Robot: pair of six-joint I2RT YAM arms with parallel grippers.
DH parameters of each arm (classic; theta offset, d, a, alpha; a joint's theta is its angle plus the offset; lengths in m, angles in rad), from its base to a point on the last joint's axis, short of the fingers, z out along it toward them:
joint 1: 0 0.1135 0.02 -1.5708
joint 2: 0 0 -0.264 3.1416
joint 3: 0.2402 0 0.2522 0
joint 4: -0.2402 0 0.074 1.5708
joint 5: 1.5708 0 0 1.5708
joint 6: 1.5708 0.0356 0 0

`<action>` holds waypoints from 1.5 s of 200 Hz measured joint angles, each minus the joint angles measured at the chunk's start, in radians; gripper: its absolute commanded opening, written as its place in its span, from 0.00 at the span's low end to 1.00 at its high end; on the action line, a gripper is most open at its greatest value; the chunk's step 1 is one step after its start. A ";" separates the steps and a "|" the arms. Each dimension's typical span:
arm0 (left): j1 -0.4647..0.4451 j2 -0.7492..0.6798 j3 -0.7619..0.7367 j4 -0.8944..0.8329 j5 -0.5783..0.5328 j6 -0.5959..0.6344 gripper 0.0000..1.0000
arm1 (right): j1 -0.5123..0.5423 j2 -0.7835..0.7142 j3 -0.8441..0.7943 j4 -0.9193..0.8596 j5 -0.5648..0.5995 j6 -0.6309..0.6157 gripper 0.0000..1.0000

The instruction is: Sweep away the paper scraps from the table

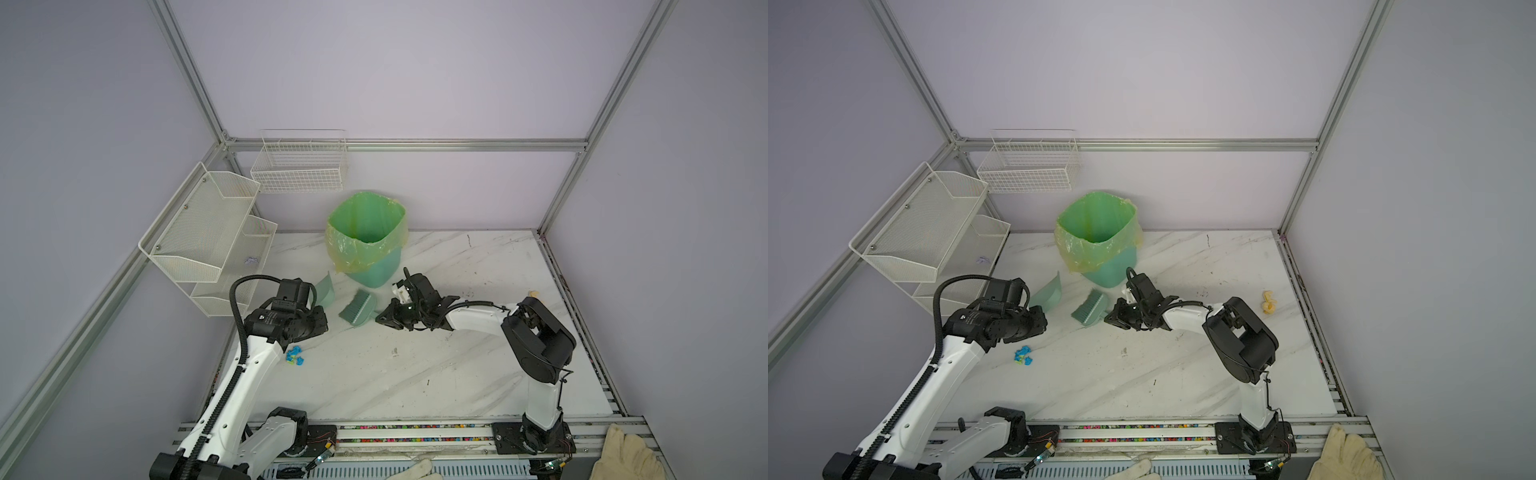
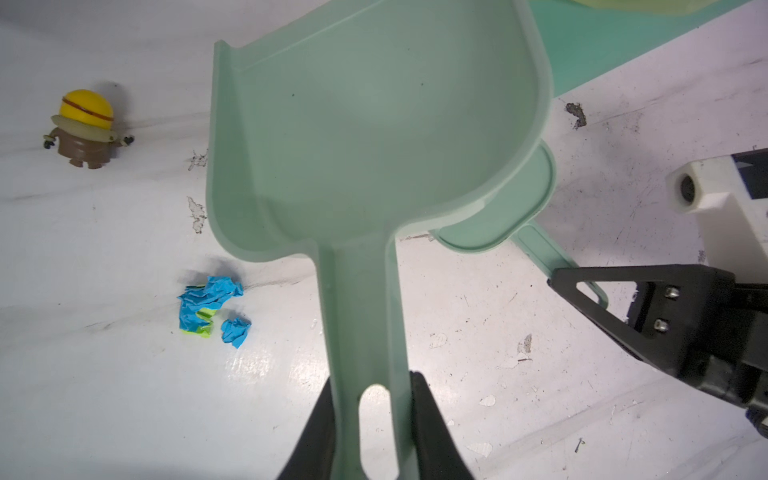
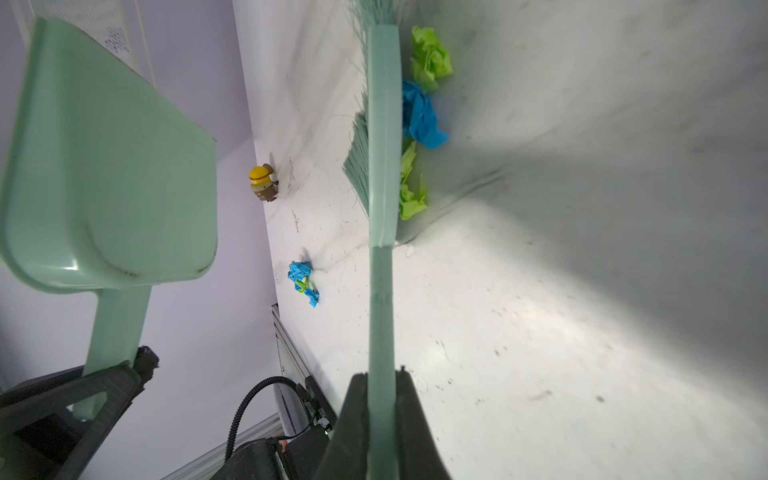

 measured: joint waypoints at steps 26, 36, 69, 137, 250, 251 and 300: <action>-0.081 0.017 -0.019 0.014 -0.006 -0.031 0.00 | -0.040 -0.127 -0.103 -0.039 0.016 -0.009 0.00; -0.109 0.022 -0.029 0.023 -0.009 -0.047 0.00 | -0.051 -0.171 -0.142 -0.058 0.020 -0.011 0.00; -0.233 0.039 -0.042 0.047 -0.052 -0.096 0.00 | -0.085 -0.324 -0.260 -0.129 0.034 -0.018 0.00; -0.432 0.104 -0.042 0.073 -0.129 -0.184 0.00 | -0.120 -0.500 -0.199 -0.251 0.040 -0.024 0.00; -0.640 0.082 -0.042 0.073 -0.216 -0.264 0.00 | -0.172 -0.354 0.185 -0.632 0.385 -0.396 0.00; -0.641 0.082 -0.042 0.073 -0.216 -0.265 0.00 | -0.172 -0.354 0.190 -0.636 0.392 -0.401 0.00; -0.731 0.087 -0.042 0.071 -0.232 -0.277 0.00 | -0.172 -0.274 0.278 -0.745 0.511 -0.565 0.00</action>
